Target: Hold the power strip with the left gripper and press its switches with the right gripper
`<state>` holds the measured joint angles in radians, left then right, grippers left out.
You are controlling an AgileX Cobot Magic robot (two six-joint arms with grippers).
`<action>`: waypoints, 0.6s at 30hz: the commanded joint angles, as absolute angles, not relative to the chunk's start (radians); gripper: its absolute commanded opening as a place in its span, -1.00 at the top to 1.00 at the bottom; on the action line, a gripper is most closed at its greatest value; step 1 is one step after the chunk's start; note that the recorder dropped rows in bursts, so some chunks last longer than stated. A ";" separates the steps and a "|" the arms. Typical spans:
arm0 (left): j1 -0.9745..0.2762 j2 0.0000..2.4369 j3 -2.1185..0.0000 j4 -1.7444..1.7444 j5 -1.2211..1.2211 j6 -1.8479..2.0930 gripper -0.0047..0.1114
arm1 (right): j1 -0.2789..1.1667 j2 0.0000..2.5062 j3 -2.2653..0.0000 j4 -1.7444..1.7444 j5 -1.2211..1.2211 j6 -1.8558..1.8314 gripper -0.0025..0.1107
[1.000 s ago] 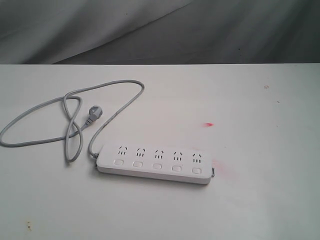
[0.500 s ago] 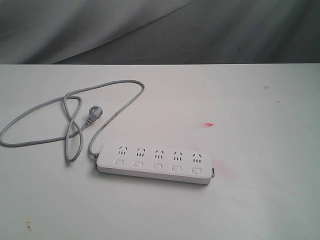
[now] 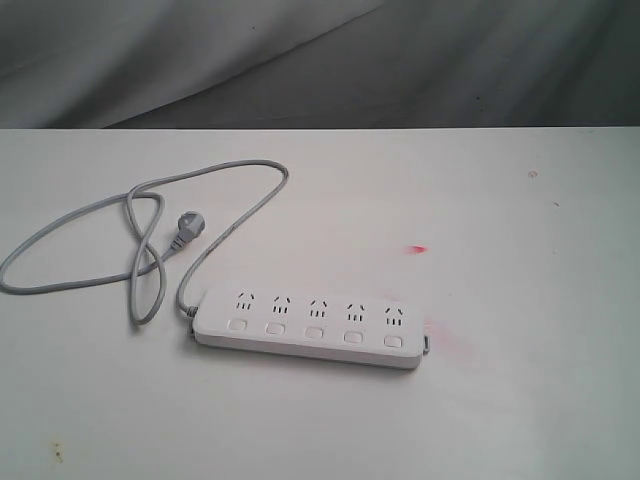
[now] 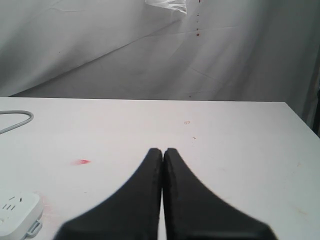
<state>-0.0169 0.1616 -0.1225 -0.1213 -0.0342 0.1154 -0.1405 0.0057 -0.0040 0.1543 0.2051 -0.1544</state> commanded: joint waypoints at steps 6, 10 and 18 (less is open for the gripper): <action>-0.023 0.000 0.000 -0.138 0.203 0.109 0.92 | -0.150 0.000 0.000 0.148 0.195 -0.148 0.96; -0.023 0.000 0.000 -0.138 0.281 0.109 0.92 | -0.150 0.000 0.000 0.148 0.195 -0.148 0.96; -0.023 0.000 0.000 -0.138 0.281 0.109 0.92 | -0.150 0.000 0.000 0.148 0.195 -0.148 0.96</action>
<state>-0.0169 0.0038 -0.0046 -0.1317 0.2831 0.1134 -0.1405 0.0057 -0.0040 0.1543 0.2051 -0.1544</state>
